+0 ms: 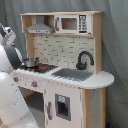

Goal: Play with the kitchen

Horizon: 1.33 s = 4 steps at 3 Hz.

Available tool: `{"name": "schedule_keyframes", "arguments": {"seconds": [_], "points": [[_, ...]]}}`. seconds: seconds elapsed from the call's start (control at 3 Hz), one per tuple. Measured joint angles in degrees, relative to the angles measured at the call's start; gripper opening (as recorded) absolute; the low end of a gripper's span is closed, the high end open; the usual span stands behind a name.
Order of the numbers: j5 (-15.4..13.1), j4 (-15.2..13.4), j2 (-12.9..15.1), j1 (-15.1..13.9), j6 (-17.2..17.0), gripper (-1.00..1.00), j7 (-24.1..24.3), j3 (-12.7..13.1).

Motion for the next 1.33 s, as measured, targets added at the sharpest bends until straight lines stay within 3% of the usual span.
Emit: {"name": "schedule_keyframes", "arguments": {"seconds": [0.67,1.33], "points": [[0.5,2.2,2.3,-8.0,-2.7,1.00,-2.9,7.0],[4.4,5.9,2.5,-14.9,-8.2,1.00,-10.1,10.7]]}}
